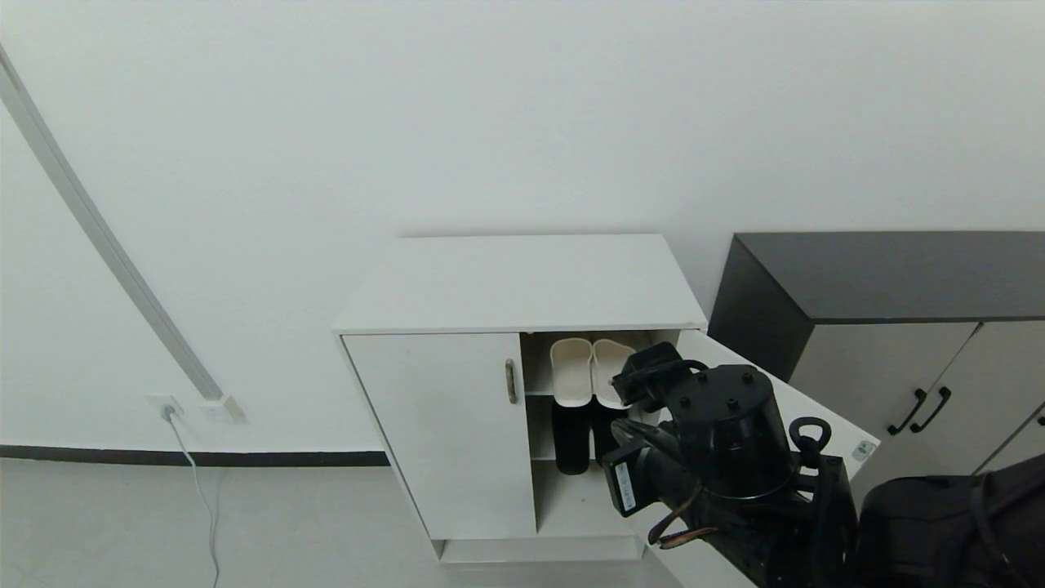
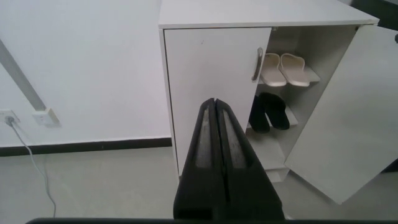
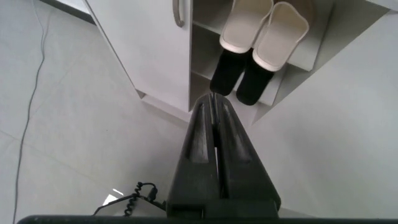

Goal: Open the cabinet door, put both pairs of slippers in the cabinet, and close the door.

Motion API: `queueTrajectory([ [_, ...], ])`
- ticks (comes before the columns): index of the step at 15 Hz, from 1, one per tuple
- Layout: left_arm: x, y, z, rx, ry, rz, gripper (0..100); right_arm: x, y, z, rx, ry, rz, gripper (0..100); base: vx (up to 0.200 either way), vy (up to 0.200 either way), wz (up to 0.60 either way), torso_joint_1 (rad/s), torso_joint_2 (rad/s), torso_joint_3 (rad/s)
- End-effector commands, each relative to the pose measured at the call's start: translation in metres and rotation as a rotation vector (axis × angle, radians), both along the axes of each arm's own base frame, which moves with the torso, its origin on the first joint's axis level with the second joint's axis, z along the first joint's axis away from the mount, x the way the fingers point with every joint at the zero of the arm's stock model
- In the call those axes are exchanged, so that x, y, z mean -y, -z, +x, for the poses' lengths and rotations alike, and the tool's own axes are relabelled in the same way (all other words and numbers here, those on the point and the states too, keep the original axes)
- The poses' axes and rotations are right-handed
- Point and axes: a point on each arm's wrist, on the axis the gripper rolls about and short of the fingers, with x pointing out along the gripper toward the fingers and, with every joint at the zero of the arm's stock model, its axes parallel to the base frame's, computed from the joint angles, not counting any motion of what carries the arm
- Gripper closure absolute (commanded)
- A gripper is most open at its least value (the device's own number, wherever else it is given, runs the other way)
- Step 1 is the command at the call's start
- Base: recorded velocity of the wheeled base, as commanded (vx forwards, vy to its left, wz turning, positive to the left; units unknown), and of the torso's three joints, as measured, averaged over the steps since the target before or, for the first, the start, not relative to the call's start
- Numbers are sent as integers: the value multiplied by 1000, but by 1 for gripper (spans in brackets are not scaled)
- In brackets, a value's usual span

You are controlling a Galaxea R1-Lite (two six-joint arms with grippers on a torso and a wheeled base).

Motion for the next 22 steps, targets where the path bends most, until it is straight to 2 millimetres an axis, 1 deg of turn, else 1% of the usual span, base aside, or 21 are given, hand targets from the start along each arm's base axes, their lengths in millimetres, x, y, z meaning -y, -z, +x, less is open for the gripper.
queueTrajectory([
  [1, 0, 0, 0, -1, 0, 0, 100, 0, 0, 0, -1, -2, 0, 100, 0, 0, 0, 0, 0, 0],
  [8, 0, 0, 0, 1, 0, 0, 100, 0, 1, 0, -2, -2, -1, 100, 0, 0, -600, 6, 0, -2],
  [12, 0, 0, 0, -1, 0, 0, 100, 1, 0, 1, 15, 2, 16, 100, 0, 0, 0, 116, -254, -141],
  [17, 0, 0, 0, 1, 0, 0, 100, 3, 1, 2, 37, -2, 12, 100, 0, 0, 0, 4, -11, -6],
  [22, 0, 0, 0, -1, 0, 0, 100, 4, 1, 3, 37, 1, 12, 100, -200, 0, 0, 8, 5, 0],
])
